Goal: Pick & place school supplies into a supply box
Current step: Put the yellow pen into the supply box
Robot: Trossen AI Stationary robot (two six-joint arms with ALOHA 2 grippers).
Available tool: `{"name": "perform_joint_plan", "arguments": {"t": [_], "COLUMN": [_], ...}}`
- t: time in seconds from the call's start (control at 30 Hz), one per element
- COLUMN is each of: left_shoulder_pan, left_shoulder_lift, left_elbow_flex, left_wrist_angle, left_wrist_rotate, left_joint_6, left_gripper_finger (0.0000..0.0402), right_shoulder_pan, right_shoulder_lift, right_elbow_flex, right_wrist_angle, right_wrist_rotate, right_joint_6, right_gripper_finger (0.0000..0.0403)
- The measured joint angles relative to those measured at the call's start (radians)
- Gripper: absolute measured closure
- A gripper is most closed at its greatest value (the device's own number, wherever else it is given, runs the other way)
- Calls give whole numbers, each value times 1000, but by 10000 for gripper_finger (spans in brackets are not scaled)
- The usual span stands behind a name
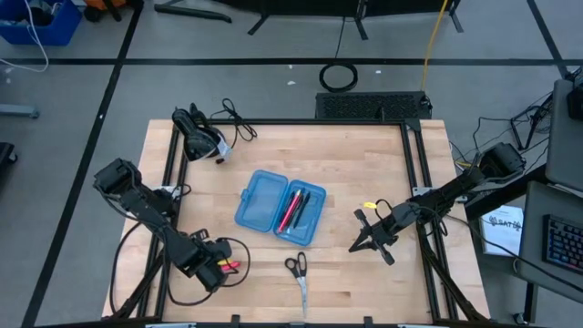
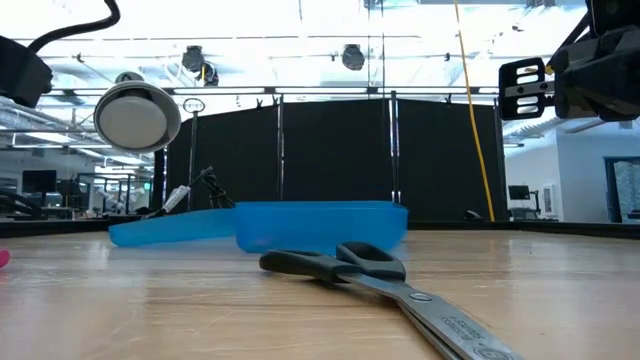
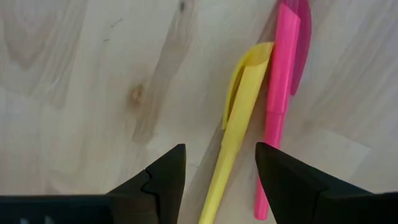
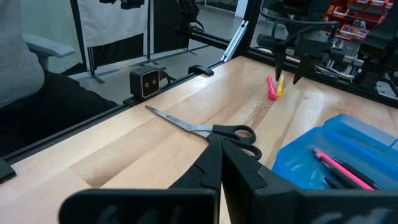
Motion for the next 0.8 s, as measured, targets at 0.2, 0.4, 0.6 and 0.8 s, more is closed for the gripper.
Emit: {"name": "perform_joint_plan", "arguments": {"t": [0.2,0.4,0.6,0.8], "left_shoulder_pan": [0,0,1,16], "left_shoulder_lift": [0,0,-4,-6], "left_elbow_flex": [0,-53,-97,-127], "left_wrist_angle": [-21,9,116,153], "left_wrist_rotate": [0,43,38,32], "left_joint_6": [27,26,46,54], "left_gripper_finger": [206,206,206,210], "right_shoulder_pan": [0,0,0,0], "right_shoulder_lift": [0,0,0,0], "right_elbow_flex": [0,0,0,0], "right_wrist_angle": [0,0,0,0], "right_wrist_rotate": [0,0,0,0], "right_joint_6": [0,0,4,4], "right_gripper_finger": [403,403,403,403]}}
